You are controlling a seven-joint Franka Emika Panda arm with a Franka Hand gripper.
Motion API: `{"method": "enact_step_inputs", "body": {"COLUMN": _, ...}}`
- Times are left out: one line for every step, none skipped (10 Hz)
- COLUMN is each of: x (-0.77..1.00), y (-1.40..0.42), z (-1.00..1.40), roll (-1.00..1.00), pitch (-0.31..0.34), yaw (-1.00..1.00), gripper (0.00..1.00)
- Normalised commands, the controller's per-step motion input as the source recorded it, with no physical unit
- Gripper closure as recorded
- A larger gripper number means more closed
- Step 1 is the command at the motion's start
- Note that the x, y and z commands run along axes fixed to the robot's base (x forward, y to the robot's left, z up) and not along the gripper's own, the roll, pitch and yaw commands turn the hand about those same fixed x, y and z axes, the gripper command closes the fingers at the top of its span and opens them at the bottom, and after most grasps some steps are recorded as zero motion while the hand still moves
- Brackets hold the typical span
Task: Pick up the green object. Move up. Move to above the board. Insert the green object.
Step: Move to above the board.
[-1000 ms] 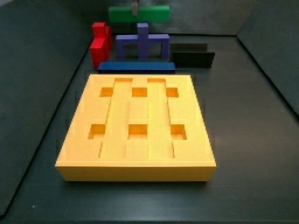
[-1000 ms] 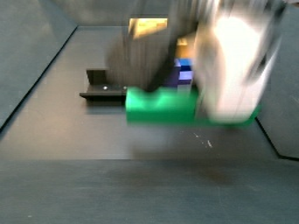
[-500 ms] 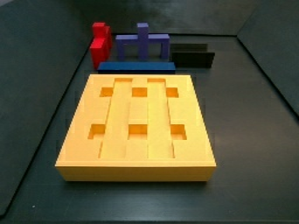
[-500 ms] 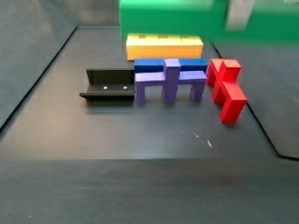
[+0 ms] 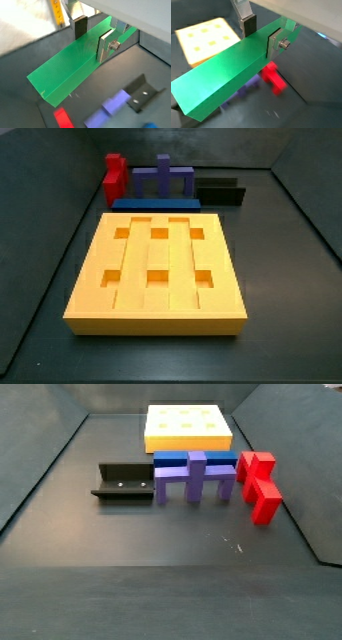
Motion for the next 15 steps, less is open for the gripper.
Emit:
{"method": "enact_step_inputs", "body": {"x": 0.14, "y": -1.4, "z": 0.09, "roll": -0.01, "pitch": 0.013, "yaw": 1.0, "gripper": 1.0}}
{"method": "enact_step_inputs", "body": {"x": 0.14, "y": -1.4, "z": 0.1, "roll": 0.0, "pitch": 0.014, "yaw": 1.0, "gripper": 1.0}}
{"method": "enact_step_inputs", "body": {"x": 0.13, "y": -1.4, "z": 0.1, "roll": -0.01, "pitch": 0.012, "yaw": 1.0, "gripper": 1.0}}
{"method": "enact_step_inputs", "body": {"x": 0.13, "y": -1.4, "z": 0.11, "roll": 0.0, "pitch": 0.015, "yaw": 1.0, "gripper": 1.0}}
{"method": "enact_step_inputs", "body": {"x": 0.14, "y": -1.4, "z": 0.12, "roll": 0.0, "pitch": 0.021, "yaw": 1.0, "gripper": 1.0}}
{"method": "enact_step_inputs", "body": {"x": 0.14, "y": -1.4, "z": 0.12, "roll": 0.0, "pitch": 0.024, "yaw": 1.0, "gripper": 1.0}}
{"method": "enact_step_inputs", "body": {"x": 0.17, "y": -1.4, "z": 0.12, "roll": 0.01, "pitch": 0.036, "yaw": 1.0, "gripper": 1.0}}
{"method": "enact_step_inputs", "body": {"x": 0.19, "y": -1.4, "z": 0.12, "roll": 0.01, "pitch": 0.048, "yaw": 1.0, "gripper": 1.0}}
{"method": "enact_step_inputs", "body": {"x": 0.23, "y": -1.4, "z": 0.13, "roll": 0.01, "pitch": 0.062, "yaw": 1.0, "gripper": 1.0}}
{"method": "enact_step_inputs", "body": {"x": 0.27, "y": -1.4, "z": 0.13, "roll": 0.02, "pitch": 0.073, "yaw": 1.0, "gripper": 1.0}}
{"method": "enact_step_inputs", "body": {"x": 0.15, "y": -0.52, "z": 0.06, "roll": 0.03, "pitch": 0.097, "yaw": 1.0, "gripper": 1.0}}
{"method": "enact_step_inputs", "body": {"x": 0.09, "y": -0.16, "z": 0.04, "roll": 0.04, "pitch": 0.116, "yaw": 1.0, "gripper": 1.0}}
{"method": "enact_step_inputs", "body": {"x": 0.06, "y": -0.1, "z": 0.03, "roll": 0.05, "pitch": 0.122, "yaw": 1.0, "gripper": 1.0}}
{"method": "enact_step_inputs", "body": {"x": 0.05, "y": -0.08, "z": 0.04, "roll": 0.07, "pitch": 0.148, "yaw": 1.0, "gripper": 1.0}}
{"method": "enact_step_inputs", "body": {"x": 0.06, "y": -0.06, "z": 0.04, "roll": 0.09, "pitch": 0.186, "yaw": 1.0, "gripper": 1.0}}
